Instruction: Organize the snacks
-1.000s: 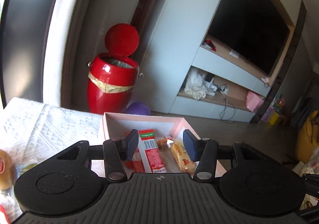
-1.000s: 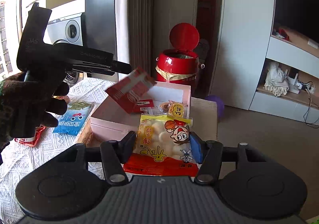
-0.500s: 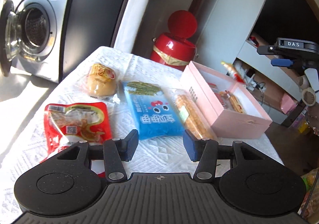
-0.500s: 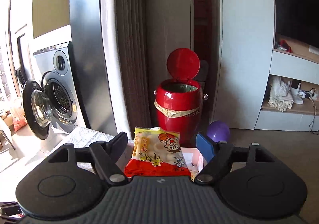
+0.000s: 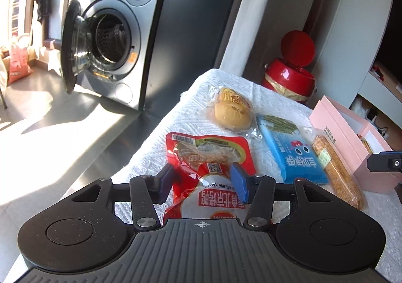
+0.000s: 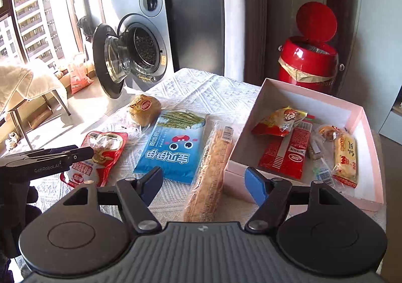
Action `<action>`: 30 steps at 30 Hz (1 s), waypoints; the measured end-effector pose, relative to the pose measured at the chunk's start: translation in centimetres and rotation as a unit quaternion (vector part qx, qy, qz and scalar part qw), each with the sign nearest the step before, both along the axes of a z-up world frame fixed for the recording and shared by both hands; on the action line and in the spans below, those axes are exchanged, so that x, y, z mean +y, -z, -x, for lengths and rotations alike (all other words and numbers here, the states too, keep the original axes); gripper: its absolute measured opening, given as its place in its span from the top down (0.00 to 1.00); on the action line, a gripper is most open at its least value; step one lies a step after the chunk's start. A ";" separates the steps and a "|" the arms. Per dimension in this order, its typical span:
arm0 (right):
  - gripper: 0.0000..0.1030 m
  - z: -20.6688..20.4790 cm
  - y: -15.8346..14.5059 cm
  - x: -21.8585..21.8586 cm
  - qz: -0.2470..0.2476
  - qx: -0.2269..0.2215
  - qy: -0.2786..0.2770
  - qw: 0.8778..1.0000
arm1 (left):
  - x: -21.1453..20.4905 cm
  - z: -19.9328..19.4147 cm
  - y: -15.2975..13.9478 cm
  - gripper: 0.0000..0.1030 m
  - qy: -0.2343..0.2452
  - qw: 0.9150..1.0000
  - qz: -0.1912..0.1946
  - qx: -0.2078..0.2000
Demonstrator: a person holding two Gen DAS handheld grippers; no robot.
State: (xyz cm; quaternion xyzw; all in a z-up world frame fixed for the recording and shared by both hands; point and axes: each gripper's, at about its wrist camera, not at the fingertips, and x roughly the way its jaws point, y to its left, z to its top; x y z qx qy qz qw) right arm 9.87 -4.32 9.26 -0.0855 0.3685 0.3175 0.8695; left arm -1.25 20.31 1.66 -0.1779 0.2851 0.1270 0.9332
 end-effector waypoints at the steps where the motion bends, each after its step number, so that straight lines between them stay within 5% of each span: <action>1: 0.30 -0.4 -0.1 0.5 -0.005 0.010 0.001 1.000 | 0.1 0.0 0.2 0.45 0.002 1.000 0.005 -0.005; 10: 0.20 -6.8 -0.2 10.2 -0.034 0.108 -0.008 0.994 | 0.9 0.7 1.2 0.45 0.007 0.998 0.039 -0.038; 18: 0.21 -11.8 4.5 21.4 0.040 0.136 0.009 0.990 | 0.8 0.7 1.2 0.45 0.007 0.998 0.042 -0.039; 19: 0.22 -11.7 4.6 21.6 0.045 0.129 0.008 0.991 | 0.9 0.7 1.2 0.45 0.007 0.998 0.044 -0.039; 21: 0.53 -10.8 3.9 21.3 0.057 0.112 -0.011 0.992 | 0.9 0.7 1.2 0.45 0.007 0.998 0.046 -0.040; 30: 0.55 -3.4 -2.1 10.5 0.006 0.067 -0.055 0.996 | 1.0 0.6 1.2 0.45 0.007 0.998 0.044 -0.039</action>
